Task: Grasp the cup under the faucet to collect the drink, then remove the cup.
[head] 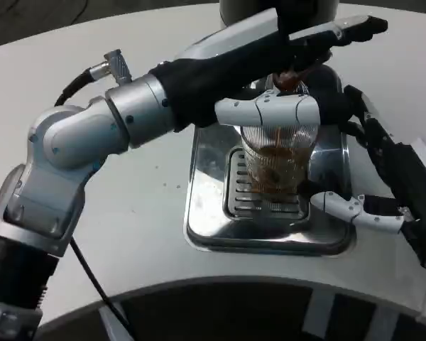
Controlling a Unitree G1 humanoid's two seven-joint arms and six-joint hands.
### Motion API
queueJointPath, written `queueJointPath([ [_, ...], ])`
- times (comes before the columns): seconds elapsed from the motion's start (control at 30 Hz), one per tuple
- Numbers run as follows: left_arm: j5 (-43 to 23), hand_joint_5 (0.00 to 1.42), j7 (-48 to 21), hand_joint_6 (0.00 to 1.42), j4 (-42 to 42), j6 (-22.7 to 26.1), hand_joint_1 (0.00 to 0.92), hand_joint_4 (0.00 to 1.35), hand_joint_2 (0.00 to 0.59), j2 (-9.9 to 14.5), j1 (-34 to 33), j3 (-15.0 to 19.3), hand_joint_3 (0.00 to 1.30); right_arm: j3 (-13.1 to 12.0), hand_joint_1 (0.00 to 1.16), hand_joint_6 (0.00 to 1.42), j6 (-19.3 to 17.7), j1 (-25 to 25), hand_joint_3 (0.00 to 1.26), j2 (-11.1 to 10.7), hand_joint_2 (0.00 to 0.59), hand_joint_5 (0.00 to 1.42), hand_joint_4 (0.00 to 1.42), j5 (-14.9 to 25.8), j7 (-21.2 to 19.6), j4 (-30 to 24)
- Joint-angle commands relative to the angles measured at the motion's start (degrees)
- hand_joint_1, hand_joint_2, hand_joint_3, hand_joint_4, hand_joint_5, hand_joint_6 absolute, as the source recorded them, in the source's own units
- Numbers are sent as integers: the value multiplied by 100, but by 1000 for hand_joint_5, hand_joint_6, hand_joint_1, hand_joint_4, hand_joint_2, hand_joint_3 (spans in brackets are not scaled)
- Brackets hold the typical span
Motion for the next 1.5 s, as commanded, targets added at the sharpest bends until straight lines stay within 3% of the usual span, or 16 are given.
queueJointPath([
  [0.03,108,48,-280,75,-13,53,0,4,91,79,188,-183,76,95,869,0,-174,-103,0,32,212,93,0,74,-32,201],
  [0.77,106,48,-322,76,173,-48,0,15,92,116,88,-169,86,492,859,0,-290,-784,0,264,220,119,0,81,-242,944],
  [1.5,120,48,-395,76,467,-226,0,15,92,97,-35,-176,86,630,843,1,-435,-1120,0,342,219,133,8,121,-259,1477],
])
